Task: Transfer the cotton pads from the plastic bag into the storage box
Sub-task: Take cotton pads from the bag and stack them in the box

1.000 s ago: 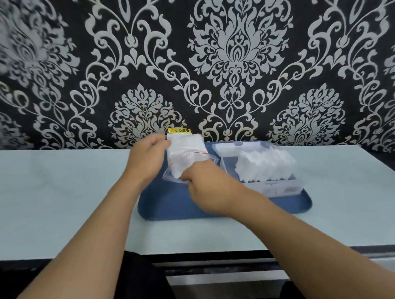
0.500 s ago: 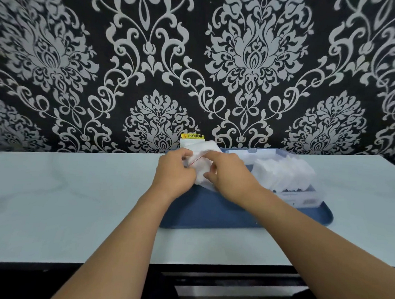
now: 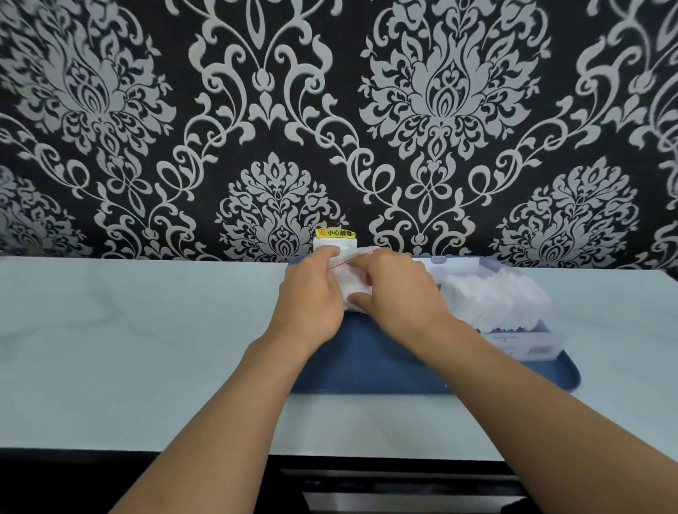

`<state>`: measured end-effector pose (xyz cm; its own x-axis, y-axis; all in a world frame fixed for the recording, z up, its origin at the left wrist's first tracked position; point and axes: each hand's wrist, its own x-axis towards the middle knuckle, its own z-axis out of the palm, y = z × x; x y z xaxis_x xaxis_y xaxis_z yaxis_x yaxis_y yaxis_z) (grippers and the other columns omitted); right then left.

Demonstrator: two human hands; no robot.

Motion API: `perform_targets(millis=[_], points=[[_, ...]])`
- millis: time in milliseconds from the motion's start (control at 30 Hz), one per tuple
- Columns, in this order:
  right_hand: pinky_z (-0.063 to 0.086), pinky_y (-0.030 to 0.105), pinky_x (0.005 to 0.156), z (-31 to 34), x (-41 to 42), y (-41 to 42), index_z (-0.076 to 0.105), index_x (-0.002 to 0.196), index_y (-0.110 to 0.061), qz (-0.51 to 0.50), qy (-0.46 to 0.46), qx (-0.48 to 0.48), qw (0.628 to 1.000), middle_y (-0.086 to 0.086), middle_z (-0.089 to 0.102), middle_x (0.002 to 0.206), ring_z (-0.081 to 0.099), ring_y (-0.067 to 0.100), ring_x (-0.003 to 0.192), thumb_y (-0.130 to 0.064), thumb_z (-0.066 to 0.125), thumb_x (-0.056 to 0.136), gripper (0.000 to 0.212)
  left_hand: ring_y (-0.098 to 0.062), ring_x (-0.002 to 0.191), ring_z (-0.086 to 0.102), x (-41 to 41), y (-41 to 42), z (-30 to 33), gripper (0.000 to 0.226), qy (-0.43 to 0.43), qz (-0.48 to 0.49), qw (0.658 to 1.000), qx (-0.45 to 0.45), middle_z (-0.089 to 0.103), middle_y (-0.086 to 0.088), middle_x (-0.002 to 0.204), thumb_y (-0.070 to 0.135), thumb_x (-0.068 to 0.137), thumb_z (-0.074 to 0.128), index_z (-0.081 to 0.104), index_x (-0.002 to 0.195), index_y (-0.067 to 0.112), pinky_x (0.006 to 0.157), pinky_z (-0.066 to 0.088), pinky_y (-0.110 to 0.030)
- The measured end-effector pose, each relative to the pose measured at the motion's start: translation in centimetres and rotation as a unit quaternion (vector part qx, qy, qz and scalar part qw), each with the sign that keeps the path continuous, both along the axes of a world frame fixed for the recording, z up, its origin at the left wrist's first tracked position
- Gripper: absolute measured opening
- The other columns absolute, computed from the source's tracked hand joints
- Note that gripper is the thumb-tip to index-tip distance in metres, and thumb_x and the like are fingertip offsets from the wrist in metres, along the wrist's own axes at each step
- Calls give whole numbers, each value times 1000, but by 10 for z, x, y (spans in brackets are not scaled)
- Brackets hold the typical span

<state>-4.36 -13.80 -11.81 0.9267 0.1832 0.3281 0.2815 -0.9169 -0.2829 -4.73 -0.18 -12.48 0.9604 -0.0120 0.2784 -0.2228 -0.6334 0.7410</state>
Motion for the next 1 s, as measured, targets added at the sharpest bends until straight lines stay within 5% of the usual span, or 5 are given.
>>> perform_targets(millis=[333,467,667,800,1000], points=[[49,35,75,-4,-7,1,65,87,-22,1,35,70,997,-3,63,100,58,24,90,-40,73,76,23,-14,110,53,0,-4,1,48,17,-3,997,-75,59,-10,135,-3,98,35,54,140,12,90,38,-17],[51,37,73,-10,-5,0,57,79,-21,6,53,94,994,-2,65,88,59,24,83,-40,76,73,27,-11,111,50,0,-3,0,50,31,-14,996,-86,56,-8,138,-4,98,34,50,143,14,91,36,-16],[53,39,75,-16,-4,-1,61,114,-27,20,82,131,988,-4,67,97,61,21,89,-40,73,77,41,-14,114,53,3,-3,0,50,50,-19,994,-98,56,-5,136,-5,99,32,51,142,15,93,40,-18],[56,47,65,-6,-8,-6,65,75,-17,59,80,142,985,2,65,69,62,27,70,-15,71,76,6,-23,120,57,11,3,-3,50,60,9,991,-117,61,-7,133,-2,96,34,54,138,17,106,47,-38],[62,36,65,34,-38,-59,63,118,-5,90,217,573,785,17,72,112,72,30,94,-10,58,98,21,-15,118,59,12,12,3,57,122,-24,985,-120,60,6,133,2,83,53,52,136,25,103,50,-38]])
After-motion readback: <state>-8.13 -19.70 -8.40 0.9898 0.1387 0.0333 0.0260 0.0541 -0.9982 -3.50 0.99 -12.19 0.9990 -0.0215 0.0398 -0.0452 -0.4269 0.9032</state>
